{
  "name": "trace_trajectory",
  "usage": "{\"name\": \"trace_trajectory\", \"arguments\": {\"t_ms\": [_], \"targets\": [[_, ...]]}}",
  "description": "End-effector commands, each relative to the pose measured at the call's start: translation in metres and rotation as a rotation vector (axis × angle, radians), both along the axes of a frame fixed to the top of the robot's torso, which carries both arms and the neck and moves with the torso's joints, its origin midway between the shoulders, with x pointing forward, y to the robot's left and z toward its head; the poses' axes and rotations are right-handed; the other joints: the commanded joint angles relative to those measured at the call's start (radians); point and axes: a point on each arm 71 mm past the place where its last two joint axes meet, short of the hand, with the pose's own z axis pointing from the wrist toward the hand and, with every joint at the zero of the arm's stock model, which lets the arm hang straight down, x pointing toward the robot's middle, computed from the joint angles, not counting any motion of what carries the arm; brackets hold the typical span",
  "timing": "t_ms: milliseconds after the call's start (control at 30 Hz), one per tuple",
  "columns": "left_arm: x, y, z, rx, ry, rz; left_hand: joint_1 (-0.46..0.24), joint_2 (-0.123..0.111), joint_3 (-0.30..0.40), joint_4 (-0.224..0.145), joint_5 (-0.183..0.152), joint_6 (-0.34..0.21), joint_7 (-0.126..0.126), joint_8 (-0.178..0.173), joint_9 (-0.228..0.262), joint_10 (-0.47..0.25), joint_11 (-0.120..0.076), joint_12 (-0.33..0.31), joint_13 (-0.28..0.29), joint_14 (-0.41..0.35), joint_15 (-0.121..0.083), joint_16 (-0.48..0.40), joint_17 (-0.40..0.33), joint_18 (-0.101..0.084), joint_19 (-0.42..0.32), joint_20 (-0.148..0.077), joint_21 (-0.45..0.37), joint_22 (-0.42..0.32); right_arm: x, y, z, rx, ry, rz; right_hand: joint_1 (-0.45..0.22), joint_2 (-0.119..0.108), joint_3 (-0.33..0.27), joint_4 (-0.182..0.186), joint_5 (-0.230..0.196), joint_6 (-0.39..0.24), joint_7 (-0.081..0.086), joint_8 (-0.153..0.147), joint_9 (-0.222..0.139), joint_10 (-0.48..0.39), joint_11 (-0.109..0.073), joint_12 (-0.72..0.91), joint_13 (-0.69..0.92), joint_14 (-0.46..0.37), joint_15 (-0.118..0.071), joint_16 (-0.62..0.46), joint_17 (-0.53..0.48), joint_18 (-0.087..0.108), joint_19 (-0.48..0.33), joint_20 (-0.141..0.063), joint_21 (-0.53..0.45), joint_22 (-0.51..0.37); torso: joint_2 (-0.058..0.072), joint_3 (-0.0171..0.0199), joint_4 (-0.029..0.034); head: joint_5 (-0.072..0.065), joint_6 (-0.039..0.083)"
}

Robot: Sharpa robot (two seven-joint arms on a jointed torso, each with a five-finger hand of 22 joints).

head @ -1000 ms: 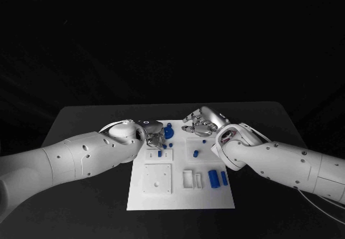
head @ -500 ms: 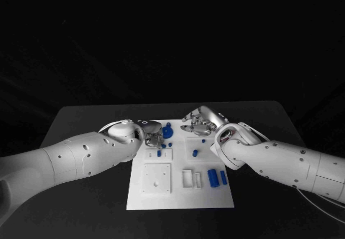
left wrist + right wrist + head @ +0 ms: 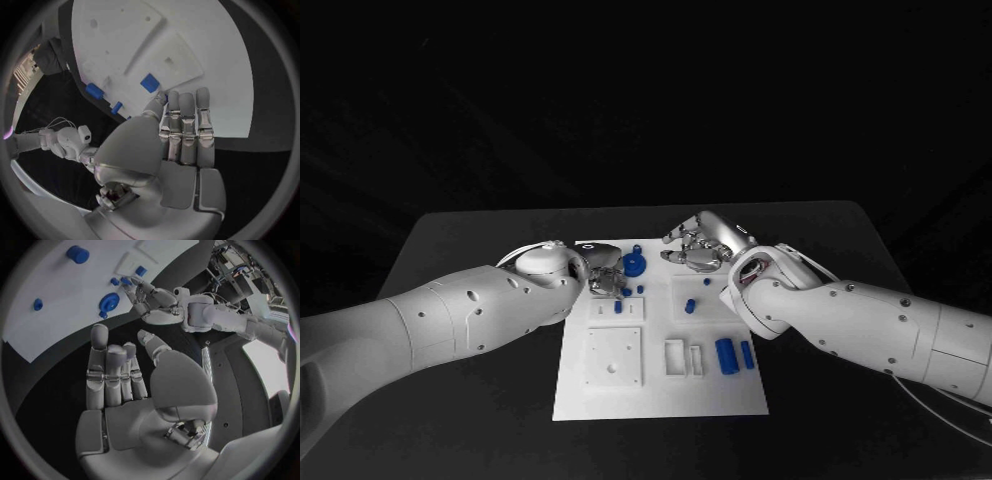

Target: Assemble the parts on the task board

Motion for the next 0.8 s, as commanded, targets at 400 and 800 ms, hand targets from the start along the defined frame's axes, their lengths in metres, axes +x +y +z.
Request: {"name": "trace_trajectory", "arguments": {"t_ms": [400,800], "targets": [[-0.0024,-0.0051,-0.0041,-0.017,0.028,-0.019,-0.017,0.011,0.004,0.005,0.004,-0.003,0.0,-0.004,-0.001,-0.005,0.0,0.005,0.001,-0.008,0.002,0.006,-0.001,0.016,-0.005,0.006,0.001,0.004,-0.001,0.0022,0.0,-0.003,0.004,0.019,-0.012,-0.002,0.003,0.005,0.001,-0.007,0.0,-0.004,0.0,0.001,0.0,-0.004,0.001,0.008,-0.001,-0.003,0.001,-0.006,-0.005,-0.002,0.005,0.017,0.0,-0.0001,0.0002,-0.002,-0.001],[-0.0031,-0.0081,-0.0088,-0.023,0.052,-0.03,-0.006,0.037,0.029,0.002,0.053,0.011,-0.004,-0.003,-0.001,-0.001,0.002,-0.002,-0.004,-0.01,0.0,0.004,-0.002,0.016,-0.008,0.005,0.001,0.006,-0.0011,0.0019,0.0,-0.004,0.006,0.02,-0.013,-0.002,0.005,0.007,0.003,-0.007,-0.001,-0.004,0.0,0.002,0.0,-0.004,0.002,0.008,-0.001,-0.003,0.002,-0.006,-0.006,-0.002,0.005,0.017,0.0,-0.0004,0.0003,-0.004,-0.003]]}}
